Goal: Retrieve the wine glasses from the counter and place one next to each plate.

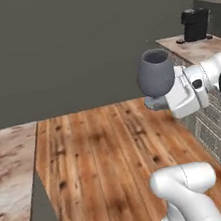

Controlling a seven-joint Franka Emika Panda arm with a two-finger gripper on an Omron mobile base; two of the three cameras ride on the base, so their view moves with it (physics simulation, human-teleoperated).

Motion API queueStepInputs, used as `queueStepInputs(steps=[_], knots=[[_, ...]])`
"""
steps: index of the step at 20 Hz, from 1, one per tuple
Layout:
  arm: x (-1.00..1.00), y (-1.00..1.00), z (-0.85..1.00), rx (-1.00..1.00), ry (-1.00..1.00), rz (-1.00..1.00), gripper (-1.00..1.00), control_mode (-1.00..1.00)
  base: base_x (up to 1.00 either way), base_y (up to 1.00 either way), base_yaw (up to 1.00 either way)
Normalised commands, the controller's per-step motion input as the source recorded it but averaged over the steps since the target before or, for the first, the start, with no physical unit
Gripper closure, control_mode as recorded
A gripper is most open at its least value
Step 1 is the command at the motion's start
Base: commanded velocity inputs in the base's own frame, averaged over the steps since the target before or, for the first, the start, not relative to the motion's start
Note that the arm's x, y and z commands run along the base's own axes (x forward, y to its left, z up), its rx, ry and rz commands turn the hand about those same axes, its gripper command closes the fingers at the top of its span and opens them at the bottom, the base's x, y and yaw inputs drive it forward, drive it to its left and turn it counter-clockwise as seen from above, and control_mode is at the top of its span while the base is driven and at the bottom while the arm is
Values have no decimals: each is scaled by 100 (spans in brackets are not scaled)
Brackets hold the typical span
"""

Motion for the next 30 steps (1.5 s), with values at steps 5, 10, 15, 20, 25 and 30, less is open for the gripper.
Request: queueStepInputs(steps=[5, 10, 15, 20, 25, 30], knots=[[0, 0, 0, 0, 0, 0, 100, 100, 100, -52, 69], [0, 0, 0, 0, 0, 0, 100, 100, 94, -63, 65], [0, 0, 0, 0, 0, 0, 100, 100, 81, -69, 62], [0, 0, 0, 0, 0, 0, 100, 100, 59, -61, 67], [0, 0, 0, 0, 0, 0, 100, 100, 4, -37, 89], [0, 0, 0, 0, 0, 0, 100, 100, -16, -35, 92]])
